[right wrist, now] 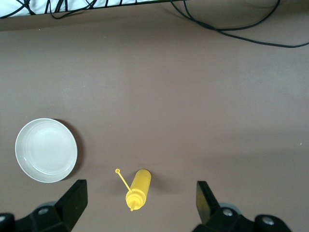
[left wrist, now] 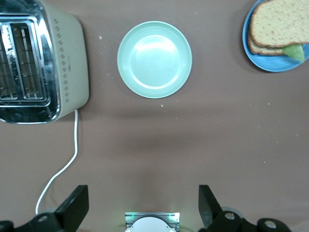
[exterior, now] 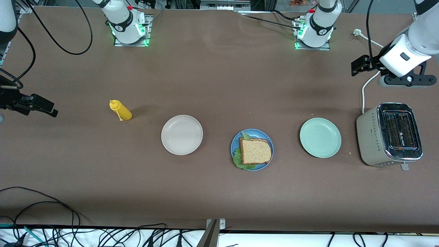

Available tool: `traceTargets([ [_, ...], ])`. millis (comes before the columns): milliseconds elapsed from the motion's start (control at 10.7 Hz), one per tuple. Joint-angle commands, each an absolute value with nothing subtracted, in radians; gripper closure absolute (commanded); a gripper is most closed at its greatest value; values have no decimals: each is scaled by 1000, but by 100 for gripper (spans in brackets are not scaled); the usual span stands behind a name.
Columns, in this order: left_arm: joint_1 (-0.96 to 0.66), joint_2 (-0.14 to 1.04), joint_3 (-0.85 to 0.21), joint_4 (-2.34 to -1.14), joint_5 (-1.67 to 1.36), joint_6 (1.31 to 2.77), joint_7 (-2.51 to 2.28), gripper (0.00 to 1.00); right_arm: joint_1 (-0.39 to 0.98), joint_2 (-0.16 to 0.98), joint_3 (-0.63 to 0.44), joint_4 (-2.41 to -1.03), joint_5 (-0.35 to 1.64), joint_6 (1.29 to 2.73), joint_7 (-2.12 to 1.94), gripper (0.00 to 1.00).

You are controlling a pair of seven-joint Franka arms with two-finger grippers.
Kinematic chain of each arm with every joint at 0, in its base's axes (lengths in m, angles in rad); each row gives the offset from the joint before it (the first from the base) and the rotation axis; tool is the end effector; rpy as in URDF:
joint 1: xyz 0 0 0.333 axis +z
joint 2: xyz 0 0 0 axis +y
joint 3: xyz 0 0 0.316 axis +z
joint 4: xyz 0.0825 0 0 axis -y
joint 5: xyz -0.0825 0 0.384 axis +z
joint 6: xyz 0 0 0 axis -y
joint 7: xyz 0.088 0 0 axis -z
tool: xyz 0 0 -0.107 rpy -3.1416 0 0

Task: Make sandwich in blue plate with both arms

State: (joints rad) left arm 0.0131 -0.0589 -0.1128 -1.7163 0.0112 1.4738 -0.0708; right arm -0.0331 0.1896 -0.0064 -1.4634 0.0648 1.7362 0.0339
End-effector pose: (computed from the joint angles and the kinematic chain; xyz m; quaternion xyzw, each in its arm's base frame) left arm 0.5179 -0.0521 0.5808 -0.9956 0.0140 0.0908 0.0167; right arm 0.6264 -0.0185 0.5793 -0.9978 0.0406 -0.0417 0.0314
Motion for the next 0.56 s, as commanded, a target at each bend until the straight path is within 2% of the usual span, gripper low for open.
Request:
traceTargets([
  [0,15,-66,-181,-1681,11,1457,-142,0,-34,172,-9,-1479,72,1740,31,0],
  [468,49,-64,-175,-1687,11,1448,-130,0,-34,170,-6,-1479,52,1738,34,0],
])
